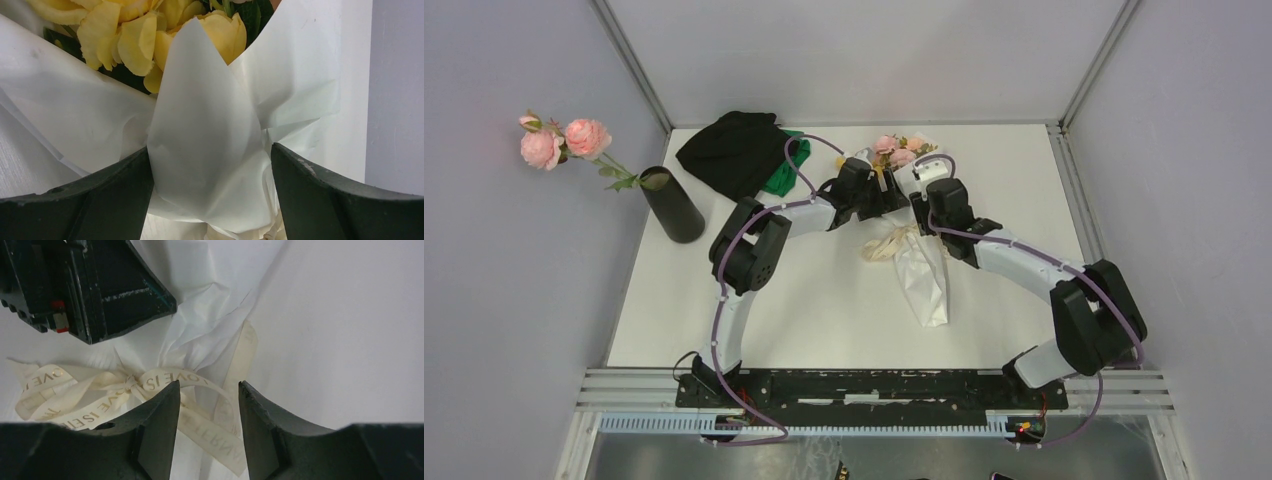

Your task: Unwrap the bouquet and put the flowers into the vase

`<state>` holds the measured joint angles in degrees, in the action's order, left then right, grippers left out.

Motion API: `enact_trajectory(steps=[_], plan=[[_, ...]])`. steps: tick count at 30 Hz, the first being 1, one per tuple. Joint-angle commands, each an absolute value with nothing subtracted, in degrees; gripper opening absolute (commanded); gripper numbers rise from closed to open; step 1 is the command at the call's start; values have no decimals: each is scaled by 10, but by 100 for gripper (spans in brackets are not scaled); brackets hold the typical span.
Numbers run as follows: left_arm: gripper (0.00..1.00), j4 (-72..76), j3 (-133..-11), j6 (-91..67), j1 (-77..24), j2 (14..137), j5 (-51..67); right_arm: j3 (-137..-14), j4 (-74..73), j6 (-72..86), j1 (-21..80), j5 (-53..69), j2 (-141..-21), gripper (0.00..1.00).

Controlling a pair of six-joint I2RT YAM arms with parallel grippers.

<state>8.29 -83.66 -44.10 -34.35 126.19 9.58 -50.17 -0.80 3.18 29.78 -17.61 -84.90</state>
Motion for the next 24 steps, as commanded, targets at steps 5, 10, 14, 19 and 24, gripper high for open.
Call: enact_trajectory(steps=[5,10,14,19,24], plan=[[90,24,-808,-434,-336,1272,77,-555,15,19,279,-150,-909,53],[90,24,-805,-432,-335,1267,76,-544,22,27,273,-142,-919,53],[90,25,-803,-432,-334,1265,78,-543,22,29,266,-140,-927,50],[90,26,-799,-429,-331,1260,79,-527,25,33,263,-140,-900,50],[90,32,-793,-430,-327,1259,81,-519,13,26,262,-137,-879,53]])
